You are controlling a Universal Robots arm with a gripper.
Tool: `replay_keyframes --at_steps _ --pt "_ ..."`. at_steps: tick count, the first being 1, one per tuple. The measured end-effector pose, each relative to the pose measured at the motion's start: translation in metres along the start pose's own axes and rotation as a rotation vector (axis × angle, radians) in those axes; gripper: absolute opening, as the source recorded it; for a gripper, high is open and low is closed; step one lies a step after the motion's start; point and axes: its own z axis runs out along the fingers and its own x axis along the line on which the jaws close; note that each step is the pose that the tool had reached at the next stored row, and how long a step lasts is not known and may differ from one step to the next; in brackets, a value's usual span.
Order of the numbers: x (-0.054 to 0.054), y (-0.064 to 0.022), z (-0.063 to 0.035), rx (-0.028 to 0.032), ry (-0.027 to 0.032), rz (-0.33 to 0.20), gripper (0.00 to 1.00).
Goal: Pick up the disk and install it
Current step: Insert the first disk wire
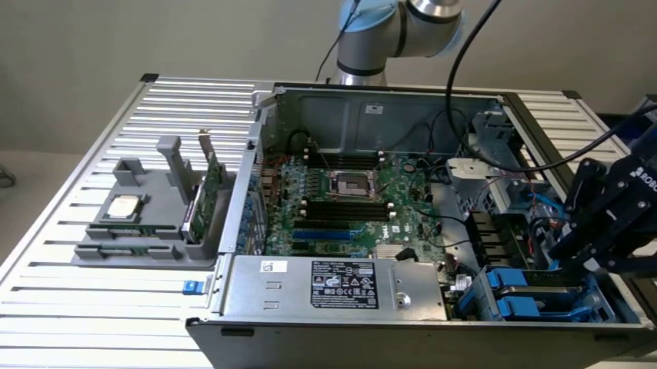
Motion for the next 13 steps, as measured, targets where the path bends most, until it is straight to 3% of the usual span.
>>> replay_keyframes --at_steps 4,7,13 --pt "-0.0036 0.0003 0.0005 -0.0018 -0.0028 -0.013 0.31" --pt "-0.0038 0.0003 0.0004 -0.0045 -0.0014 -0.032 0.31" --pt "-0.0038 0.0005 0.0004 -0.0109 0.0143 -0.095 0.31"
